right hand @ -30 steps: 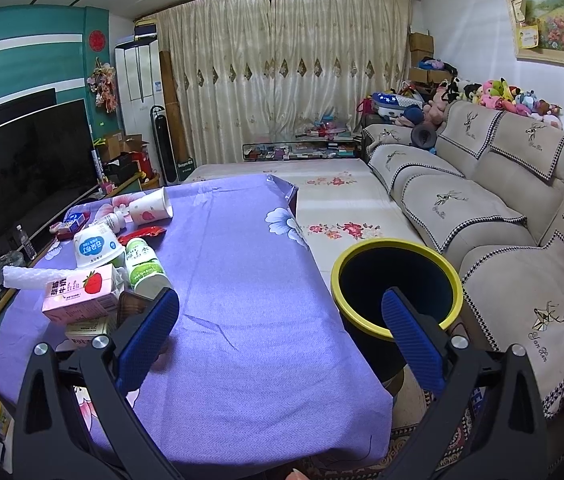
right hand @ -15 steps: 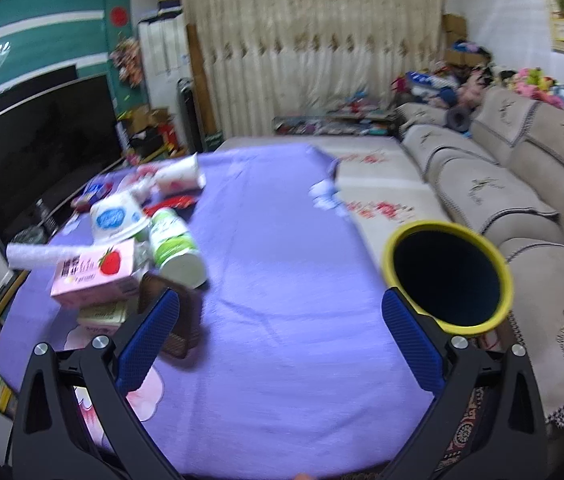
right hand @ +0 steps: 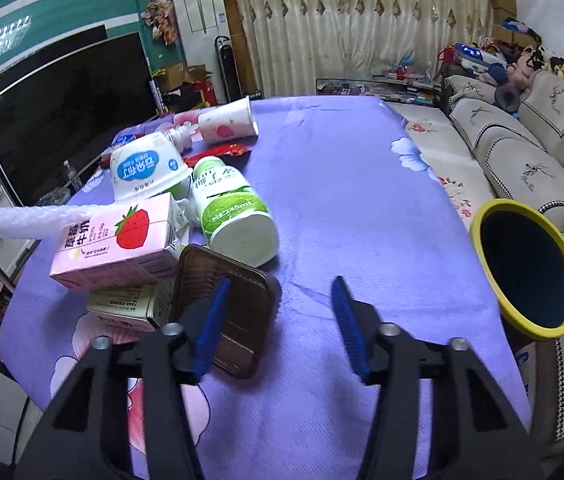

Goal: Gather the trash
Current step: 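Grasp the brown plastic tray with the right gripper, then drop the brown tray into the bin with right gripper while left gripper grasps bubble wrap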

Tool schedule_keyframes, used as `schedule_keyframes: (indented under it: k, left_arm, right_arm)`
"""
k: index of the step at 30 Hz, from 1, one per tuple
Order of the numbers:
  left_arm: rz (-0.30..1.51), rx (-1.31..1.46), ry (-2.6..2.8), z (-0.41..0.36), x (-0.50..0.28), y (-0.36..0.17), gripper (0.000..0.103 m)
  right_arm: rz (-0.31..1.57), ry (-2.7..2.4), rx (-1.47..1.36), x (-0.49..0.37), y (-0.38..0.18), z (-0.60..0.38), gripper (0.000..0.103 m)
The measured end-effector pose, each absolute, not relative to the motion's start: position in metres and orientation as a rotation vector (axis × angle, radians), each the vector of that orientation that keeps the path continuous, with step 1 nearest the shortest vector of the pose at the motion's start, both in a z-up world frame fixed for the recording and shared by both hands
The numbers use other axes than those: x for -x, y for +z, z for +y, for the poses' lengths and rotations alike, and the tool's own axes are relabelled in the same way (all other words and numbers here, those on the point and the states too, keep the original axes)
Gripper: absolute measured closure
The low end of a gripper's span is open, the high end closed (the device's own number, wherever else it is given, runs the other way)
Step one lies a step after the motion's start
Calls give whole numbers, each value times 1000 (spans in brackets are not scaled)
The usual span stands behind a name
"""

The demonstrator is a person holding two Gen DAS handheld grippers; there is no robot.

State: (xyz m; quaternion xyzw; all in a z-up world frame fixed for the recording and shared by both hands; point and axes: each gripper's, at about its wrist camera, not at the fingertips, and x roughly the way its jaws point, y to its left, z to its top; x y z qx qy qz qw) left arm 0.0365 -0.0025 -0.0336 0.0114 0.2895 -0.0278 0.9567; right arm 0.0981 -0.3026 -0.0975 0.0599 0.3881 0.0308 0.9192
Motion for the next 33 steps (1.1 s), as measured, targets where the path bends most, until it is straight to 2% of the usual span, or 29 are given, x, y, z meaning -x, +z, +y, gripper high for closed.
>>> schedule_keyframes:
  k: [1, 3, 5, 18, 26, 33]
  left_arm:
    - [577, -20, -63, -2, -36, -32, 7]
    - [561, -17, -70, -1, -35, -30, 7]
    - [551, -13, -77, 0, -34, -28, 7]
    - [475, -42, -148, -19, -19, -2, 7]
    - [511, -63, -194, -40, -30, -7, 6]
    - [561, -74, -194, -52, -49, -18, 6]
  right_arm:
    - [804, 65, -122, -100, -98, -302, 76]
    - [805, 63, -120, -101, -99, -301, 89]
    - [815, 75, -132, -101, -99, -304, 97]
    - [731, 42, -203, -79, -72, -351, 97]
    - [652, -206, -253, -71, -54, -447, 97]
    - [699, -429, -296, -91, -78, -539, 97]
